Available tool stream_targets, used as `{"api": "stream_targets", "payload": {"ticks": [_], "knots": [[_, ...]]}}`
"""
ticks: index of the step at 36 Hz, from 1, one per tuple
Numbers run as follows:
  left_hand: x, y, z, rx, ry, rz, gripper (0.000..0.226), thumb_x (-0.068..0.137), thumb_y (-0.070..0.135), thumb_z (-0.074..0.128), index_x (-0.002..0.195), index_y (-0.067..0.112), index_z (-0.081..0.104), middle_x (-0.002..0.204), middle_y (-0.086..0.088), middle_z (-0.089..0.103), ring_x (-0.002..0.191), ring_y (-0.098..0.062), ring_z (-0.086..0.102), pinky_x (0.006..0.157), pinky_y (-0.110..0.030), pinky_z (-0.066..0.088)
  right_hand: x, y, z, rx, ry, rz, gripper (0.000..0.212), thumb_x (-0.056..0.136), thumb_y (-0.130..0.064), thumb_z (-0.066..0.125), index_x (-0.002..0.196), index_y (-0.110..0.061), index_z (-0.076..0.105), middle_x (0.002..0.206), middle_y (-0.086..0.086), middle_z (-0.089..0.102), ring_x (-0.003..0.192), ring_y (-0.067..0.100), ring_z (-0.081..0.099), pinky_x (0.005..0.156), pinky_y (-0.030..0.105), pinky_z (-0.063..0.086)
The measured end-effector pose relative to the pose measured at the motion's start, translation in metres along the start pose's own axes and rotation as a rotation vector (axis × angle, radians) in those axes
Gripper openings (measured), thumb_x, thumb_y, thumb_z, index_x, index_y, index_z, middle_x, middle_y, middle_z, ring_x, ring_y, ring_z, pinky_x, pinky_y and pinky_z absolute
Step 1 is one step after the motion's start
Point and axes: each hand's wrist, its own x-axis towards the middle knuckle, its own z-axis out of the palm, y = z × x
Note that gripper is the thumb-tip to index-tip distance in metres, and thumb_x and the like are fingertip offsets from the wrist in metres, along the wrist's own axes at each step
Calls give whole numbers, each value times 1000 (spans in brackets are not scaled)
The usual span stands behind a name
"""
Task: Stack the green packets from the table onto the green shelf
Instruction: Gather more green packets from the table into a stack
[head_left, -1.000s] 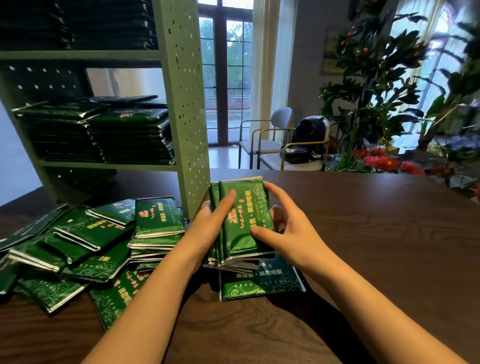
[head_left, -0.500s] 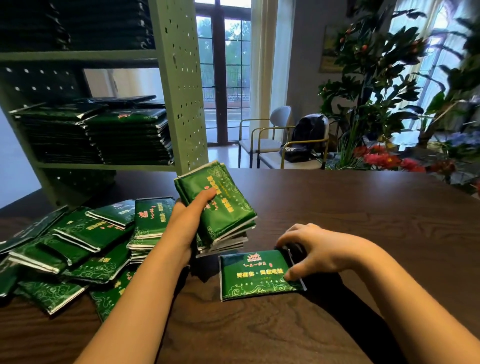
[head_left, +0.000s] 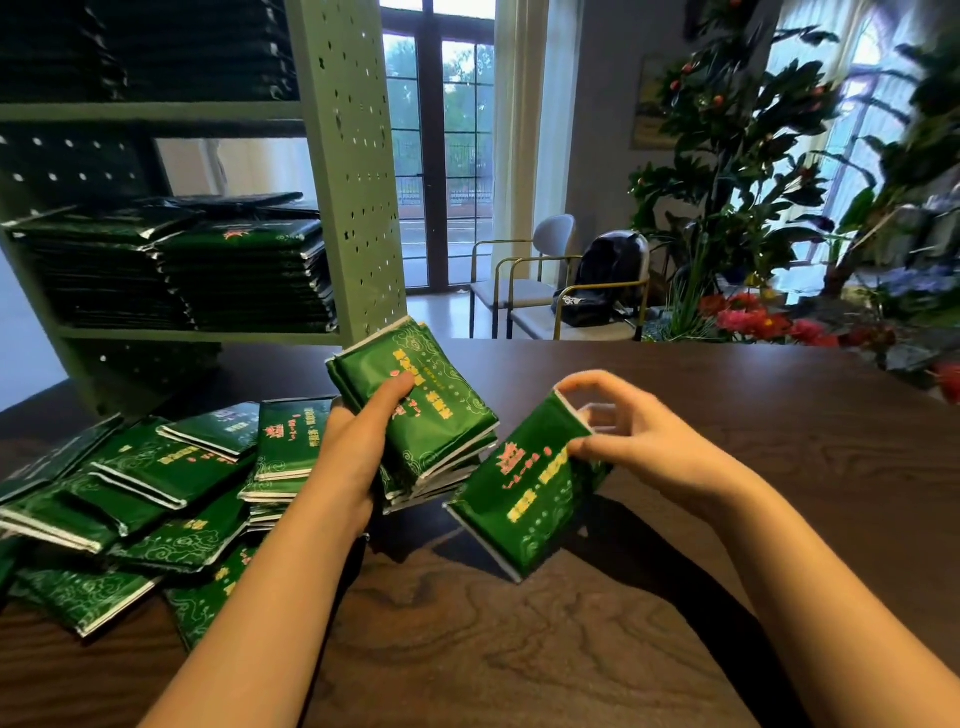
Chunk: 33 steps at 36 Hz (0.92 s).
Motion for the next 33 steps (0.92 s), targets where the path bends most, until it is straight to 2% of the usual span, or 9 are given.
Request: {"api": "stream_targets", "payload": {"ticks": [5, 11, 13, 16, 18, 21, 23, 30, 33], "knots": [[1, -6, 3, 83, -54, -10, 38, 81, 32, 74, 113, 18, 58, 105, -8, 72, 95, -25, 70, 88, -41, 55, 2, 0, -1, 332, 272, -117, 35, 85, 6, 58, 110, -18, 59, 75, 4, 69, 77, 20, 67, 71, 30, 55], [-6, -17, 14, 241, -217, 67, 29, 84, 17, 71, 112, 15, 63, 102, -7, 75, 93, -24, 71, 79, -34, 57, 6, -2, 14, 581, 386, -145, 30, 83, 7, 58, 108, -10, 58, 74, 3, 68, 67, 14, 67, 66, 25, 57], [-7, -20, 15, 268, -264, 52, 39, 81, 22, 76, 116, 16, 60, 106, -6, 74, 95, -22, 71, 84, -37, 57, 7, -2, 22, 567, 403, -146, 29, 83, 7, 59, 106, -10, 59, 74, 2, 67, 66, 13, 66, 64, 26, 57], [-10, -21, 17, 305, -316, 29, 72, 58, 43, 85, 119, 19, 57, 110, -4, 73, 98, -22, 71, 92, -46, 55, 7, -2, 33, 496, 440, -164, 32, 82, 6, 63, 108, -12, 59, 77, 3, 64, 64, 12, 64, 60, 26, 56], [-11, -21, 19, 305, -328, 40, 74, 55, 44, 90, 117, 20, 56, 112, -4, 72, 100, -21, 70, 94, -47, 54, 7, 0, 39, 369, 485, -212, 35, 83, 5, 65, 112, -13, 58, 81, 2, 63, 68, 10, 62, 64, 25, 55], [-14, -22, 21, 298, -346, 60, 66, 62, 54, 76, 116, 22, 56, 114, -3, 71, 102, -17, 69, 96, -44, 52, 5, 1, 48, 158, 515, -304, 38, 85, 1, 65, 116, -17, 56, 88, 1, 63, 76, 8, 62, 70, 23, 52], [-15, -24, 23, 328, -363, 80, 73, 63, 64, 78, 118, 22, 55, 113, -1, 71, 102, -15, 69, 96, -42, 52, 5, 1, 52, 86, 526, -356, 41, 85, 1, 65, 119, -20, 54, 91, 1, 63, 82, 9, 62, 75, 23, 52], [-18, -28, 28, 316, -477, 150, 91, 43, 52, 77, 121, 18, 45, 113, -1, 67, 96, -8, 69, 79, -24, 56, 2, -3, 58, -3, 483, -449, 53, 84, -4, 66, 128, -29, 50, 101, -3, 65, 95, 10, 62, 86, 30, 50], [-16, -30, 28, 327, -500, 169, 96, 42, 46, 80, 125, 15, 44, 119, -4, 65, 104, -10, 67, 86, -28, 55, 3, -1, 60, -27, 496, -458, 54, 82, -17, 64, 129, -39, 46, 110, -8, 65, 107, 15, 60, 91, 38, 49]]}}
